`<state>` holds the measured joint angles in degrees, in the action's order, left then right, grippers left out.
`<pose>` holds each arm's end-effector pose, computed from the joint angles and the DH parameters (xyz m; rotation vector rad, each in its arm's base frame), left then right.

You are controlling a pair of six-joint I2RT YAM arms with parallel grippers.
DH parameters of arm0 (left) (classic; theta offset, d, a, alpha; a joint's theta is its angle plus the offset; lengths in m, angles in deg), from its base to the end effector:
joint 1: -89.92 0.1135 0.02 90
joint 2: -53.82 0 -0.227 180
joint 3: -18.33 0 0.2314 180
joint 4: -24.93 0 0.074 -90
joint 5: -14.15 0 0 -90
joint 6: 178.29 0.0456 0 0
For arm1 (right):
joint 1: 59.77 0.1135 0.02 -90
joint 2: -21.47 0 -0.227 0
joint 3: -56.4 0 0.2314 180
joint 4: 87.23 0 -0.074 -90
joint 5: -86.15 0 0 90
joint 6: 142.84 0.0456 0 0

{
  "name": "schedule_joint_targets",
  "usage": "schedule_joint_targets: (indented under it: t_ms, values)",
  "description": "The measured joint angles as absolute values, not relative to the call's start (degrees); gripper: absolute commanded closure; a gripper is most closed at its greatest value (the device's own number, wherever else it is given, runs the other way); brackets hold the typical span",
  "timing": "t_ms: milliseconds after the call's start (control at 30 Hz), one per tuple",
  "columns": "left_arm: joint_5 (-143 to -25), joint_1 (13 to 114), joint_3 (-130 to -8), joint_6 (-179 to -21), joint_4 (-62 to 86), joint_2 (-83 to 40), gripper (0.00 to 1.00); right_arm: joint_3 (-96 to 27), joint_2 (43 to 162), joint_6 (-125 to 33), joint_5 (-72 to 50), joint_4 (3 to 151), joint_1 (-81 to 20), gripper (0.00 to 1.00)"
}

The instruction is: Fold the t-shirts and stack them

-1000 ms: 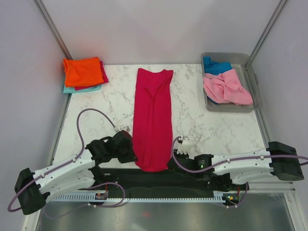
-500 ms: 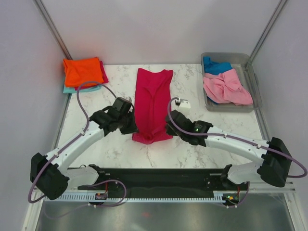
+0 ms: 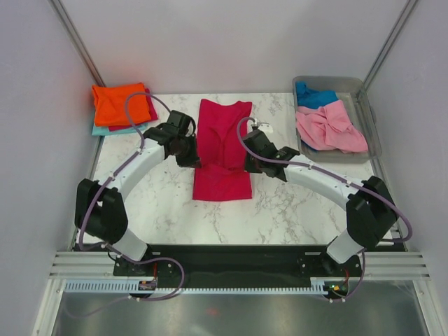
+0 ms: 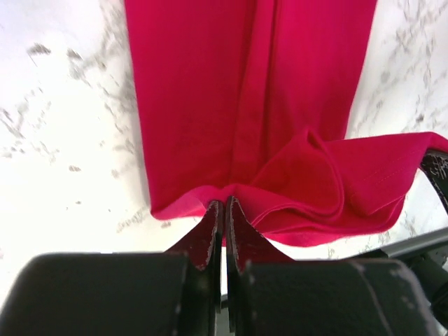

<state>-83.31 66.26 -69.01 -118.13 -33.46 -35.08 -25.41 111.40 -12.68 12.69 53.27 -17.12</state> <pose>0.2785 -0.1285 0.2310 -0.0980 2.6888 -0.4816 0.2501 0.2128 0.2209 0.0824 2.3844 0.3511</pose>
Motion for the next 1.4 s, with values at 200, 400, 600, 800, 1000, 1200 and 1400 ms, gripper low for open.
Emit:
schedule_joint_targets:
  t_ms: [200,400,600,800,1000,1200,1400]
  values:
    - [-83.5,69.3,-74.0,-115.3,-33.8,-41.8,0.98,-29.4,116.2,-16.0,9.8,53.6,-21.4,1.0]
    - [-83.6,70.0,-78.0,-113.7,-33.8,-48.0,0.98,-33.8,121.1,-18.8,6.8,54.0,-24.4,1.0]
    - [-83.6,71.2,-81.4,-112.8,-34.2,-52.6,0.98,-36.5,126.6,-20.5,4.2,54.3,-26.1,1.0]
    - [-83.8,72.7,-85.4,-112.6,-34.5,-57.5,0.98,-40.0,132.1,-21.6,1.9,54.4,-28.2,0.79]
    - [-87.3,76.4,-96.1,-111.8,-38.3,-66.4,0.51,-49.8,139.9,-23.0,-1.4,52.4,-32.6,0.4]
    - [-91.2,80.4,-112.7,-110.8,-42.8,-73.1,0.3,-64.1,143.2,-24.8,-3.7,47.1,-38.9,0.35]
    - [-92.3,80.3,-110.0,-110.0,-42.2,-66.0,0.31,-50.0,127.5,-24.5,-6.7,50.1,-38.4,0.34]
